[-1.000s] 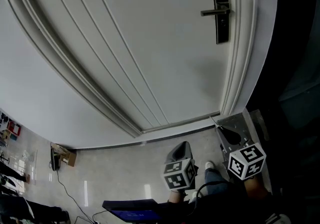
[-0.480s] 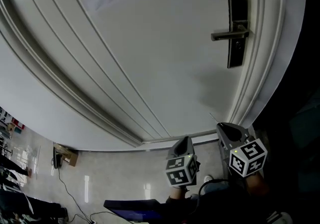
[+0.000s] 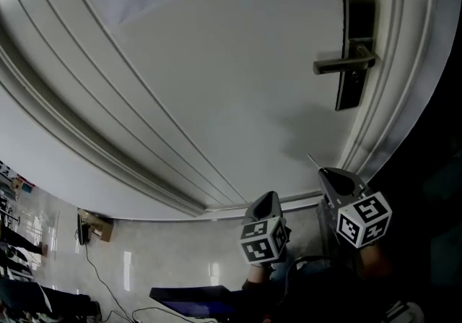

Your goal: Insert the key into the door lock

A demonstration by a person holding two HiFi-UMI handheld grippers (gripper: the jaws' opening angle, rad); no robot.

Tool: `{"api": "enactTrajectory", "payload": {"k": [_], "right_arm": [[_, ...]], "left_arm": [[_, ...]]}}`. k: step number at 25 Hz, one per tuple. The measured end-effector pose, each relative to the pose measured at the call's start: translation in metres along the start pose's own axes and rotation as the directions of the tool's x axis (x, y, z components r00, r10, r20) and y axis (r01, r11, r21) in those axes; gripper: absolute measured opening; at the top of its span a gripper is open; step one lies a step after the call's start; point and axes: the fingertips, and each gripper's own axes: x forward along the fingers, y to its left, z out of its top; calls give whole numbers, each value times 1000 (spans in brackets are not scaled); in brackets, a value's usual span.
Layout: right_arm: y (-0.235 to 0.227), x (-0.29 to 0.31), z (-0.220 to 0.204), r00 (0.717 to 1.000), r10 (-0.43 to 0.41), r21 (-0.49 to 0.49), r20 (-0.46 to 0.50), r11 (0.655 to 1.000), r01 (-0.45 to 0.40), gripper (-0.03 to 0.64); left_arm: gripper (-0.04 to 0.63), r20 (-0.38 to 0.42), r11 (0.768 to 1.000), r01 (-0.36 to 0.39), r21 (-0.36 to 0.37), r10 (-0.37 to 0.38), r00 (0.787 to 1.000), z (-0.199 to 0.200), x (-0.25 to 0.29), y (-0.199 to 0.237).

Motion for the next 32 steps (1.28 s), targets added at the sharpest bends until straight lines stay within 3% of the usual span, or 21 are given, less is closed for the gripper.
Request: {"api": "enactTrajectory", "payload": {"k": [5,9,14,18,23,28,32], "right_arm": [[-32,11,29,993,-107,-48,52,993,110,12],[-55,11,61,971,-210,-89,112,971,220,12],[-79,4,90,922,-344,-147,175,917,370,12],[-91,-3,103,889,-412,-206,197,870,449,12],[-104,-12,130,845,-475,-334,246,777,533,12],[-114,-18,153,814,-513,-465,273,670,579,12],[-120,-19,156,792,-544,-601,276,546,584,12]], "left_arm": [[0,-2,997,64,38,-64,998,27,28,-4],[0,33,985,137,101,-141,990,65,44,-15],[0,64,939,288,187,-304,951,105,56,-49],[0,79,903,357,237,-385,920,121,60,-71],[0,88,872,442,212,-467,880,137,64,-107],[0,113,855,460,239,-495,861,156,67,-127],[0,116,844,466,266,-507,854,164,72,-137]]}}
